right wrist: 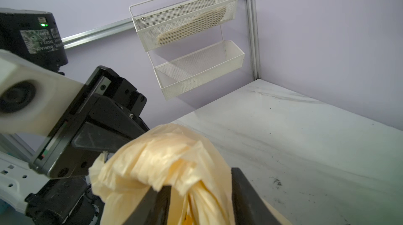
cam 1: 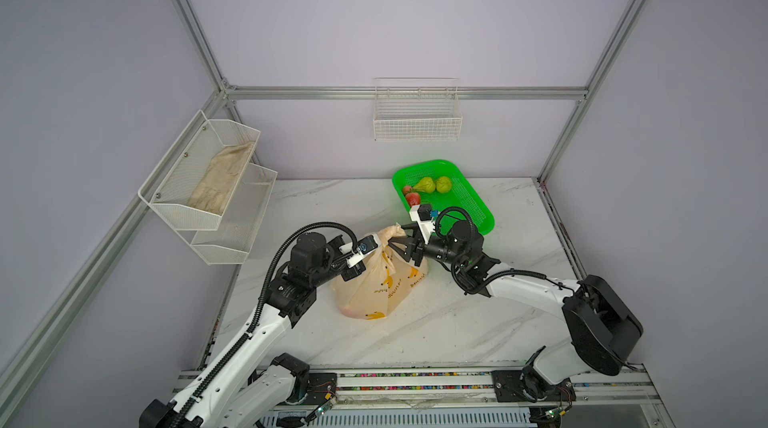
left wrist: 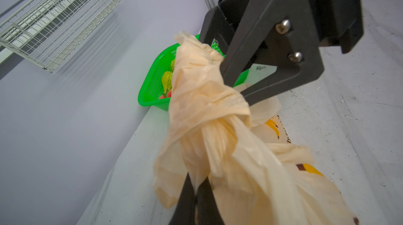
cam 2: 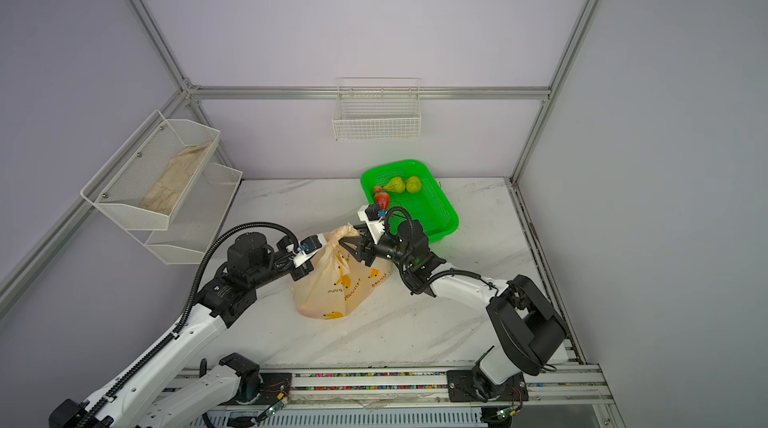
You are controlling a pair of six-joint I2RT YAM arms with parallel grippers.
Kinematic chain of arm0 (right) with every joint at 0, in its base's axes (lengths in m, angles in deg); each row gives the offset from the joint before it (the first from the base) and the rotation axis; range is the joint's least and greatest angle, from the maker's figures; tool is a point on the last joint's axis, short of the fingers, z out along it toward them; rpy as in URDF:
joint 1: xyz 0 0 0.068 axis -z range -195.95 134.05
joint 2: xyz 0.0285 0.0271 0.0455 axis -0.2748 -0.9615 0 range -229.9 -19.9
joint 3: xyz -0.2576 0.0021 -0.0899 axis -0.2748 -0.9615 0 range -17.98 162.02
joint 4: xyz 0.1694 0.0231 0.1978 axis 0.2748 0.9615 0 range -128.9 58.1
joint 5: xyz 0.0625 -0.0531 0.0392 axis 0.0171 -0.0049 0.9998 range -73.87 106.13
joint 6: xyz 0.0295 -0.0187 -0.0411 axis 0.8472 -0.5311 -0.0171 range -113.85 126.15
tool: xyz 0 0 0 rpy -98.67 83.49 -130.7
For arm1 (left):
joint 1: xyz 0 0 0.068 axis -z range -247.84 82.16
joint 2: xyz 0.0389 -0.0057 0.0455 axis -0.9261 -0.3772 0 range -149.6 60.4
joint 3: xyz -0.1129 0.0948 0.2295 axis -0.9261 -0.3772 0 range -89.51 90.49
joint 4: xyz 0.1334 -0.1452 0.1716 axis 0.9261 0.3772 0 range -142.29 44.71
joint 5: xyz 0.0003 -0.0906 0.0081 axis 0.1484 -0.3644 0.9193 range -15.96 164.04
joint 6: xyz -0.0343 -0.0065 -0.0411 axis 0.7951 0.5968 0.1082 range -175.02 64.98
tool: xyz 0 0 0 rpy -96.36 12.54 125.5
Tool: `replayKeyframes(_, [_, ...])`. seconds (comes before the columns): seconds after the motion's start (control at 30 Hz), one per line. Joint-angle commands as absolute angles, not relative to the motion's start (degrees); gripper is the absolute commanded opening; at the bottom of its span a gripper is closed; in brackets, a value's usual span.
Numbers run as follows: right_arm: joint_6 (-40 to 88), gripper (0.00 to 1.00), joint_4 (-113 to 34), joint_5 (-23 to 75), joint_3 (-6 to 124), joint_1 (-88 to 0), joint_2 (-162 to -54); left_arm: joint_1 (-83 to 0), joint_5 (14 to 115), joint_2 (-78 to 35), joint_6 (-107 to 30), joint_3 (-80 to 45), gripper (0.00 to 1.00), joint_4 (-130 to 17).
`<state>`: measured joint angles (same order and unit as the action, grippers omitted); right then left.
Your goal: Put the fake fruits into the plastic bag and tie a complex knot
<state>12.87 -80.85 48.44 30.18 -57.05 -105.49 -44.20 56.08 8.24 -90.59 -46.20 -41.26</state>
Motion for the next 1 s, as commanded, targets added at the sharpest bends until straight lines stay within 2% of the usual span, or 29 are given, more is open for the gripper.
replayKeyframes(0.0, [3.99, 0.49, -70.26, 44.67, 29.09, -56.13, -100.15, -44.55, 56.06, 8.81, -90.07, -43.42, 0.00, -42.28])
replayKeyframes(0.17, [-6.56, 0.49, -55.68, 43.72, 32.46, -54.16, -94.76, -44.55, 53.92, 8.54, -91.54, -43.63, 0.00, -42.52])
replayKeyframes(0.33, [-17.93, 0.50, -43.81, 44.75, 38.45, -54.10, -96.06, -44.55, 53.42, 8.26, -91.57, -43.62, 0.00, -43.16])
replayKeyframes(0.53, [-20.22, 0.50, -35.87, 49.52, 46.45, -54.10, -102.65, -44.55, 53.23, 8.41, -91.36, -43.56, 0.00, -43.16])
replayKeyframes(0.7, [-19.61, 0.40, -35.90, 51.27, 46.92, -54.09, -103.09, -44.55, 52.96, 8.17, -91.32, -43.45, 0.00, -43.28])
replayKeyframes(0.97, [-17.11, 0.42, -35.68, 48.41, 44.74, -54.05, -98.91, -44.55, 53.07, 8.37, -91.14, -43.48, 0.00, -43.26])
